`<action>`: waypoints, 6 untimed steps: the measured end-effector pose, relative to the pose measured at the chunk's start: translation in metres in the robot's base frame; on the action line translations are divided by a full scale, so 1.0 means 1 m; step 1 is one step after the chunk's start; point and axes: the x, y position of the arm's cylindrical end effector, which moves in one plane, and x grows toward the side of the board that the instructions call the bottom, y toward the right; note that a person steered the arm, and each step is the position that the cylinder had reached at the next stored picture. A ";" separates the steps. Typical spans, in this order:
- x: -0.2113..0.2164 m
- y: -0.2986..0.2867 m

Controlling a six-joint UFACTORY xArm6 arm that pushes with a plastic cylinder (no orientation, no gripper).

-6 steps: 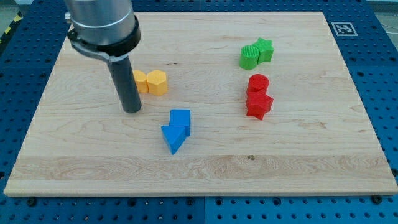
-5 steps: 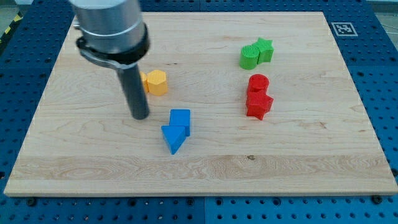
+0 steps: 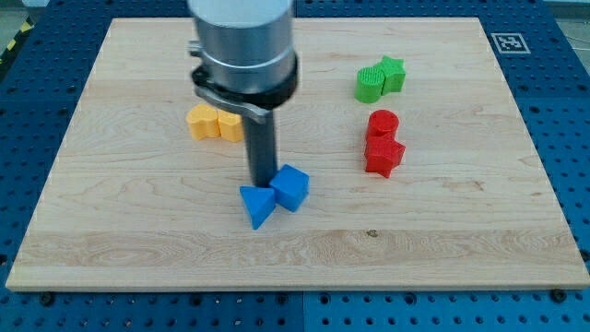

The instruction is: Push the cube to the bottom right side of board

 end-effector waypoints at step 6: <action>0.054 0.108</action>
